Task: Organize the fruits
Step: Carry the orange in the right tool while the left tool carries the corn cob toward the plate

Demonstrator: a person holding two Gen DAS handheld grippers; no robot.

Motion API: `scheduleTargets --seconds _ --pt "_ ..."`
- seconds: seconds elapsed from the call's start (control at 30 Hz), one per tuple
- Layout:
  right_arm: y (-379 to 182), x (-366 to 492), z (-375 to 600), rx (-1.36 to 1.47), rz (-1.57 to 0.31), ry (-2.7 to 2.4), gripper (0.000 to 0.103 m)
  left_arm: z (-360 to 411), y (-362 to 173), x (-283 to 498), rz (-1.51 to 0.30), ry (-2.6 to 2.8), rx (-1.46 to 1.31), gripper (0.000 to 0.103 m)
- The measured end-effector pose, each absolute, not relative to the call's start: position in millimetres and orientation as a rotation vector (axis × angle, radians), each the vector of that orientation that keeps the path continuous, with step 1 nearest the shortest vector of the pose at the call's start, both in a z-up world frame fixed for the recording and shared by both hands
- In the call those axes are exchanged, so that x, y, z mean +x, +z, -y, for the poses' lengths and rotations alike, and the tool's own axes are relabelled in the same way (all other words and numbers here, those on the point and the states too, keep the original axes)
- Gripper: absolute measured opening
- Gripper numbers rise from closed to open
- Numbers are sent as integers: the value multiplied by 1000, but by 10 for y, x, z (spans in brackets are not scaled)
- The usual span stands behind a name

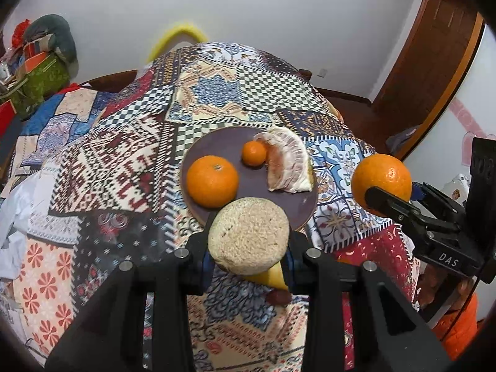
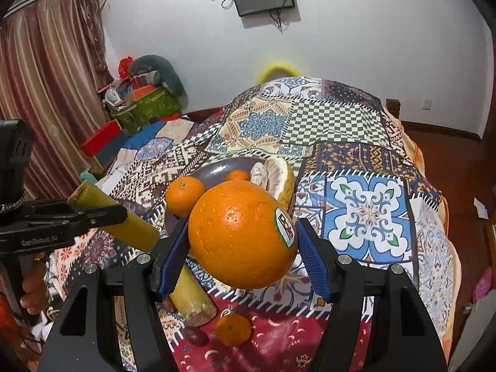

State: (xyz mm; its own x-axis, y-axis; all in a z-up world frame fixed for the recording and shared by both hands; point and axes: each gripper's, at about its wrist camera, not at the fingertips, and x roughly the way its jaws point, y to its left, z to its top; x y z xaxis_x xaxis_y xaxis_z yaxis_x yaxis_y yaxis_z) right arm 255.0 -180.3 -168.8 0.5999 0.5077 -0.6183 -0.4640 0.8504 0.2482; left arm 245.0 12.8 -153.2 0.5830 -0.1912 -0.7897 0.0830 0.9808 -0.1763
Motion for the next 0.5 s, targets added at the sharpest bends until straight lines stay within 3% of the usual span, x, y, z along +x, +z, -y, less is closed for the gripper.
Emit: scheduleTargets --seconds 0.5 --pt "-1747 2782 1739 55 -745 572 64 182 -1904 3030 -1016 -211 -90 35"
